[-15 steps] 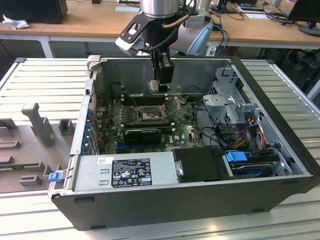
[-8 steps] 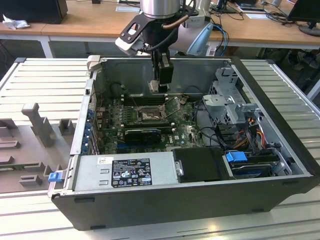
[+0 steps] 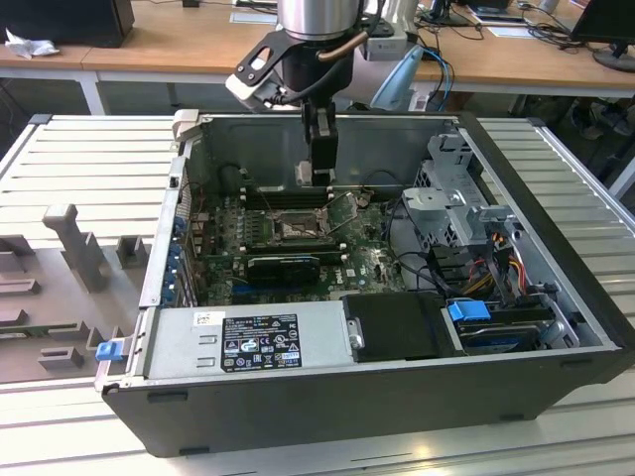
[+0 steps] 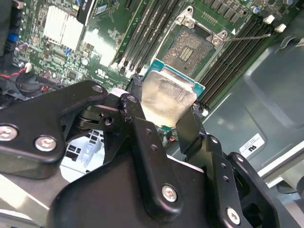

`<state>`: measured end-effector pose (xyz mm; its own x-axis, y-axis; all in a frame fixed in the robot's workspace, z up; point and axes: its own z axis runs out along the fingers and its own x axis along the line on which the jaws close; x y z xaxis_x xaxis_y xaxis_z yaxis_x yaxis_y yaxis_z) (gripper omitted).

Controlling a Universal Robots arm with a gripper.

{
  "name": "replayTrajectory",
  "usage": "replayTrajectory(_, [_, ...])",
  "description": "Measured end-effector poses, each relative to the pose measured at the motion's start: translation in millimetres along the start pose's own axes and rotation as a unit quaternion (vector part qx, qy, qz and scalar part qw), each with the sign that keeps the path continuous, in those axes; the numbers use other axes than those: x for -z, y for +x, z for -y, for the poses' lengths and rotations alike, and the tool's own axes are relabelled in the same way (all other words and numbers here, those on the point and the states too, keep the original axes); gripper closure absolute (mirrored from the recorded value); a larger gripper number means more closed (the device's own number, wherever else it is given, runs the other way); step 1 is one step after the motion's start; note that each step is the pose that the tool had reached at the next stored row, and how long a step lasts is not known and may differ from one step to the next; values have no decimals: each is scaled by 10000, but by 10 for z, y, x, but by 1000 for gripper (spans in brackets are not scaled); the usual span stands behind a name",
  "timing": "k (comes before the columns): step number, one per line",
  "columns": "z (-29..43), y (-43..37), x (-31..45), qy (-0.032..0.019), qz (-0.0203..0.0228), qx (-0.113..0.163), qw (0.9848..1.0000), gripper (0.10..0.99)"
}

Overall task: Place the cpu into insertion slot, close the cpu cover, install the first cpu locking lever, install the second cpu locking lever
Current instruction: 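Place the cpu into insertion slot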

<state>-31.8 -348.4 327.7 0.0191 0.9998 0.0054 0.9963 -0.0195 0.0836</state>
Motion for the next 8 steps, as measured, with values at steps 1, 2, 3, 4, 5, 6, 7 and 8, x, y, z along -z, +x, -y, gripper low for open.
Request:
replayTrajectory(1, [7, 0, -15, 1, 1, 1, 10000, 557])
replayTrajectory(2, [16, 0, -33, 0, 1, 1, 10000, 557])
replayTrajectory(3, [22, 0, -48, 0, 1, 3, 10000, 557])
replayTrajectory(4, [26, 0, -61, 0, 0, 7, 10000, 557])
replayTrajectory(5, [29, 0, -70, 0, 0, 9, 10000, 557])
replayTrajectory(6, [32, 0, -84, 0, 0, 11, 10000, 557])
replayTrajectory(7, [34, 0, -93, 0, 0, 12, 10000, 557])
replayTrajectory(8, [35, 0, -102, 0, -1, 14, 10000, 557])
